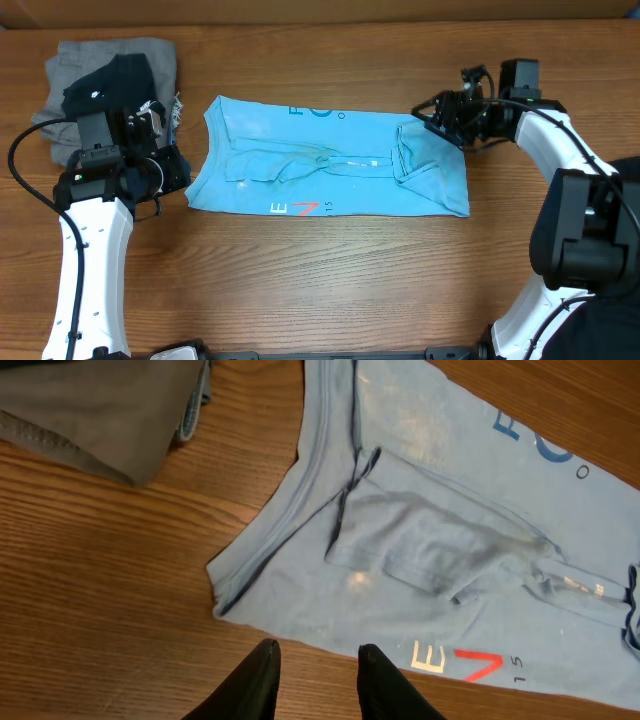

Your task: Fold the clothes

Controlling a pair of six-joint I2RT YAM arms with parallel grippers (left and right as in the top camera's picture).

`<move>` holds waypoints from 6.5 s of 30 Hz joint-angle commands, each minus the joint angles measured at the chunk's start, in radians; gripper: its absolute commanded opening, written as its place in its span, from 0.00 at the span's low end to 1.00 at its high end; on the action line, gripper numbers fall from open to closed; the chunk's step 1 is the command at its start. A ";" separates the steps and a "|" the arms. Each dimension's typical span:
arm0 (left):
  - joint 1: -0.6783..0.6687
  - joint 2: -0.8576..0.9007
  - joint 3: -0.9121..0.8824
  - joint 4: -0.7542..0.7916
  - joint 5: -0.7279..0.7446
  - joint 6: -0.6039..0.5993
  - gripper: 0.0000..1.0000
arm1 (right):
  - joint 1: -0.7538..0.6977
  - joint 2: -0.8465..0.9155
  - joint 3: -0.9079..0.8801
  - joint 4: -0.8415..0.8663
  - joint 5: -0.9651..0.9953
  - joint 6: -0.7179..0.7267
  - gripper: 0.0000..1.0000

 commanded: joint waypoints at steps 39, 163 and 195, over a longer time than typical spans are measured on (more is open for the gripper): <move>0.003 -0.022 0.018 0.002 0.015 0.019 0.36 | -0.089 -0.121 -0.058 -0.252 0.555 -0.138 0.78; 0.003 -0.022 0.018 -0.014 0.063 0.019 0.37 | 0.128 -0.126 0.038 -0.265 0.424 -0.014 0.93; 0.003 -0.021 0.017 -0.045 0.063 0.046 0.50 | 0.092 -0.043 -0.003 -0.359 0.190 -0.207 0.58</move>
